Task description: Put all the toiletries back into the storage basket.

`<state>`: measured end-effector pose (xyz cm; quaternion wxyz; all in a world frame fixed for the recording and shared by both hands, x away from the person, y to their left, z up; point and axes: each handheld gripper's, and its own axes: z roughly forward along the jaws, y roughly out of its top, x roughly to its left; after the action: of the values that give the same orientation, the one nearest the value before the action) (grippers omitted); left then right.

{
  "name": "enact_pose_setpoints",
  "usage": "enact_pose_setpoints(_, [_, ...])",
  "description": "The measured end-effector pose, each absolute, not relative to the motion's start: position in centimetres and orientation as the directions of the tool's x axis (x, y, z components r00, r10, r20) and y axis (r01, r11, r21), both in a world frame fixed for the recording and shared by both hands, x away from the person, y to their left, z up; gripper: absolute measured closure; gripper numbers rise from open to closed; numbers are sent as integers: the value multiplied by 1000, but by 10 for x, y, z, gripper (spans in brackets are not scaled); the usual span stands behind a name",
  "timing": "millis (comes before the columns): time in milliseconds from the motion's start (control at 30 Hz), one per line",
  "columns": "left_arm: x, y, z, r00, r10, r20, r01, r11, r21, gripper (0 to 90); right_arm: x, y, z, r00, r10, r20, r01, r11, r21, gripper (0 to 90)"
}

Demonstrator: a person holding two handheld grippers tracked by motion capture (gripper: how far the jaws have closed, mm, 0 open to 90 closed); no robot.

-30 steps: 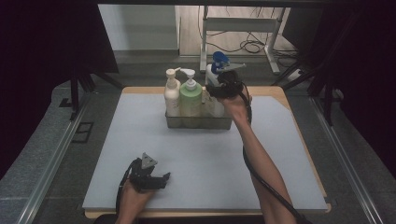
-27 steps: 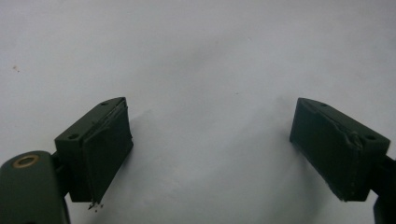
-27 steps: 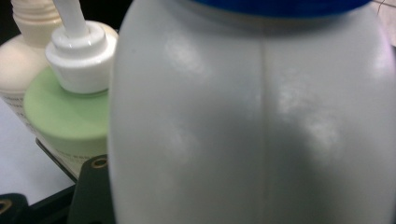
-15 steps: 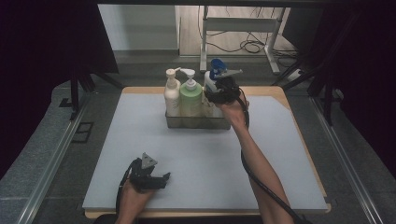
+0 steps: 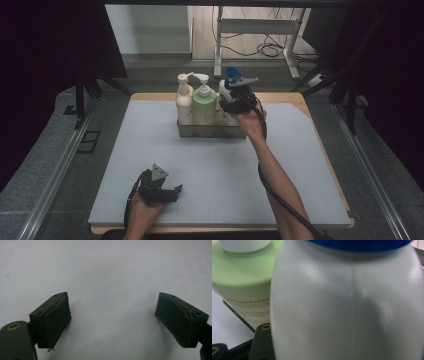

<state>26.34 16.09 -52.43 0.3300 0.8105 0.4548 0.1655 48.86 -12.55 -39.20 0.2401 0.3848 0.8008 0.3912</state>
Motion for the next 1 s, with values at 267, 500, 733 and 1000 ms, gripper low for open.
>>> enact_pose_setpoints(267, [264, 161, -524, 532, 846, -33, 628, -368, 685, 121, 490, -128, -401, -583, 810, -69, 444, 389, 807, 376])
enact_pose_setpoints(500, [263, 161, -524, 532, 846, -33, 628, -368, 685, 121, 491, -129, -407, -577, 815, -54, 458, 378, 805, 375])
enact_pose_setpoints(733, [263, 161, -524, 532, 846, -33, 628, -368, 685, 121, 494, -134, -407, -557, 831, -7, 492, 337, 803, 368])
enact_pose_setpoints(1000, [263, 161, -524, 531, 847, -31, 629, -369, 685, 121, 497, -134, -411, -548, 836, 30, 509, 305, 805, 330])
